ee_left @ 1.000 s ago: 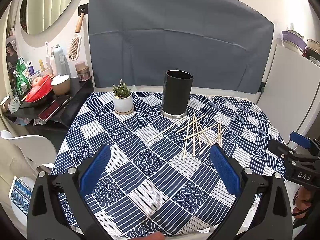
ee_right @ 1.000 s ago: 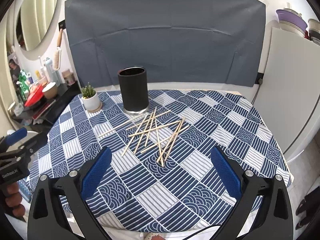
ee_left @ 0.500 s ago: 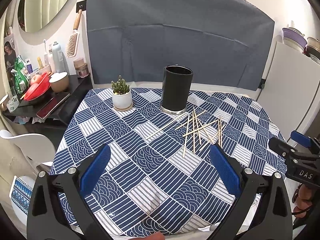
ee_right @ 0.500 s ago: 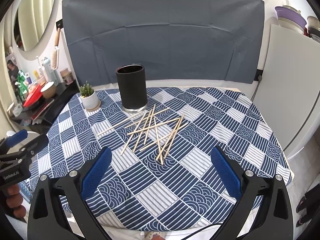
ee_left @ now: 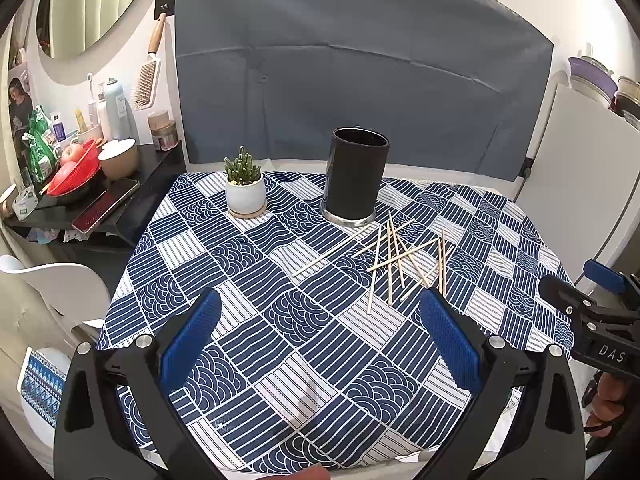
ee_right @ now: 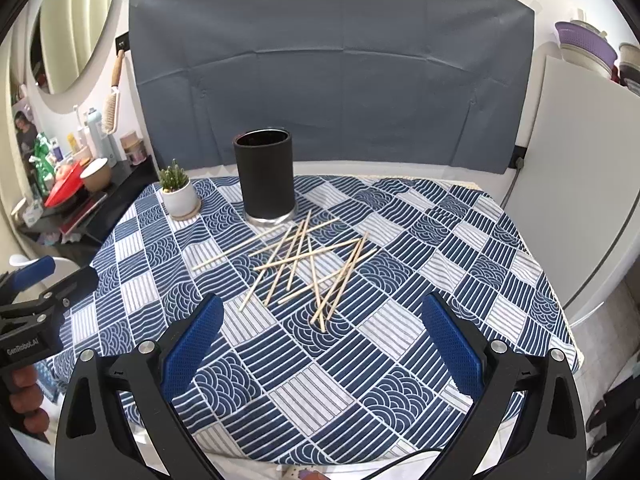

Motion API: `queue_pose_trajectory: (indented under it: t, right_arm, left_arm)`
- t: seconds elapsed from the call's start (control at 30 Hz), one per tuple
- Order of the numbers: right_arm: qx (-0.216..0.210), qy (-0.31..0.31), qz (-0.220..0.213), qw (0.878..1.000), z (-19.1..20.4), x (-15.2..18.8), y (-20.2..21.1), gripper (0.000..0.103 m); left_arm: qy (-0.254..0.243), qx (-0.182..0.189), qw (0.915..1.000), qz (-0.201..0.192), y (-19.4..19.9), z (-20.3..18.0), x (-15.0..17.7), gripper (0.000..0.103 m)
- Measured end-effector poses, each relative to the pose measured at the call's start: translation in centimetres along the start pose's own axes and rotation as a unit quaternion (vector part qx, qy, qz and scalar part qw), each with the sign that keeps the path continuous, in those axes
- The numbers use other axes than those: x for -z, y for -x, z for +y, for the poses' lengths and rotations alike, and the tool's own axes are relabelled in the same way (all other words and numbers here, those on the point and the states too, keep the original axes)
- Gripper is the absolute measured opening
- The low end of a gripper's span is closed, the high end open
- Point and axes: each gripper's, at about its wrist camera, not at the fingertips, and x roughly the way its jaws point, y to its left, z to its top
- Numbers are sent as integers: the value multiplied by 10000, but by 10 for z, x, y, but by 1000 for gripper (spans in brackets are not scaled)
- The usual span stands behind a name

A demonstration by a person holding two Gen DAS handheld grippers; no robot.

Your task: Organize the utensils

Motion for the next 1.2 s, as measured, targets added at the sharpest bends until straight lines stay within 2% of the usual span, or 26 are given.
queue_pose_trajectory:
  t: [0.47, 1.0, 1.2]
  right_arm:
    - [-44, 40, 69, 10000, -1, 0, -2, 95]
    - [-53, 168, 100, 9998, -12, 9, 9, 95]
    - [-53, 184, 177, 9997, -16, 11, 6, 95]
  left_arm:
    - [29, -35, 9999, 131, -3, -2, 4, 97]
    - [-82, -154, 9997, 176, 12, -13, 13, 97]
    - [-130, -238, 9989, 372, 5, -13, 16, 97]
